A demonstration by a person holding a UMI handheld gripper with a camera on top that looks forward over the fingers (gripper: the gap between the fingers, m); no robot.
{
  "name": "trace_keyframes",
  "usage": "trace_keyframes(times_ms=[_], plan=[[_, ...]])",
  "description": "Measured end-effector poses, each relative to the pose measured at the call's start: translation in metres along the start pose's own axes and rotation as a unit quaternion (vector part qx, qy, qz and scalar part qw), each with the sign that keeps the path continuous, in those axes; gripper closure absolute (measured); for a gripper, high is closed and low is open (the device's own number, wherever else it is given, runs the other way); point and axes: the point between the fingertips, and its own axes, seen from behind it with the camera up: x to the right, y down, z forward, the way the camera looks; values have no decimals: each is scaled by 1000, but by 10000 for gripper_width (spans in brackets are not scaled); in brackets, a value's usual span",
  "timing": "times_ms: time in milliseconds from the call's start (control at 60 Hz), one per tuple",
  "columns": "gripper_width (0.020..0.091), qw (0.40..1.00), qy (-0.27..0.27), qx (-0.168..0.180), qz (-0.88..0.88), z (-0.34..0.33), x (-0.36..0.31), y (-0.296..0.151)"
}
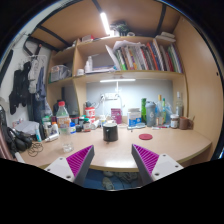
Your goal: Pour water
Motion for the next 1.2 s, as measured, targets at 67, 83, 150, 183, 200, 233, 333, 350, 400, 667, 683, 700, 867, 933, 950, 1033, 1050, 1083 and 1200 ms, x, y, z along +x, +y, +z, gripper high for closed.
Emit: trace_keyframes(times_ms=[67,83,150,183,200,233,333,350,400,667,683,700,867,933,950,1033,1050,1083,1200], plan=[[264,1000,-2,1,0,3,-5,1],[264,1000,-3,2,1,4,-6,1],[264,1000,-8,4,5,4,-12,-1],[265,1000,-15,6,6,5,-19,-2],[264,1000,-20,7,6,6,-22,-2],[264,1000,-29,7,7,7,-30,-2],[264,998,-58,8,8,14,-57,2],[263,998,-63,7,8,15,-59,2],[263,997,-70,6,8,21,-75,6],[264,993,-119,-11,3,79,-179,15],[264,993,-119,-11,2,83,-186,16],[268,993,-120,-11,1,88,-192,16],[266,995,-96,1,-21,143,-232,11],[265,996,-82,3,-35,165,-237,10],[265,996,-79,3,-37,171,-238,10],[268,996,-75,-5,-40,199,-243,11],[269,996,-76,-6,-39,204,-244,10],[267,997,-75,-7,-35,214,-245,8],[369,997,-68,13,-25,236,-245,-12]])
